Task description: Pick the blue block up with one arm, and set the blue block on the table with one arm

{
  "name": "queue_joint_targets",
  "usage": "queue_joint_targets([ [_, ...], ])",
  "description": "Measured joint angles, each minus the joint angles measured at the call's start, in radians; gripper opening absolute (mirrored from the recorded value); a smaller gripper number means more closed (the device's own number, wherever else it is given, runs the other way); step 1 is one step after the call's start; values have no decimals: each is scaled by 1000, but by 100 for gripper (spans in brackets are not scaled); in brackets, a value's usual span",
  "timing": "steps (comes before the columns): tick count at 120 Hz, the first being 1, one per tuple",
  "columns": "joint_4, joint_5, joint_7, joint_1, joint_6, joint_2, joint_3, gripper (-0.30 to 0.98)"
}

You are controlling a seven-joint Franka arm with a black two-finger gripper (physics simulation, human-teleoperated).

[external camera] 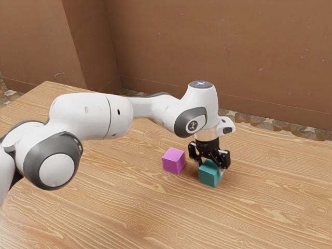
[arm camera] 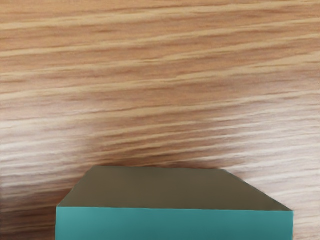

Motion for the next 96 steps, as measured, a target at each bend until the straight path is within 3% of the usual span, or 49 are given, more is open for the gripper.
queue_joint_targets([
  [46,14,9,-4,7,-18,-50,6,65],
  [64,-292,-59,5,96,-26,-362,25,65],
  [80,-496,-198,54,168,-105,-682,169,66],
  [96,-529,-194,117,203,-216,-856,346,66],
])
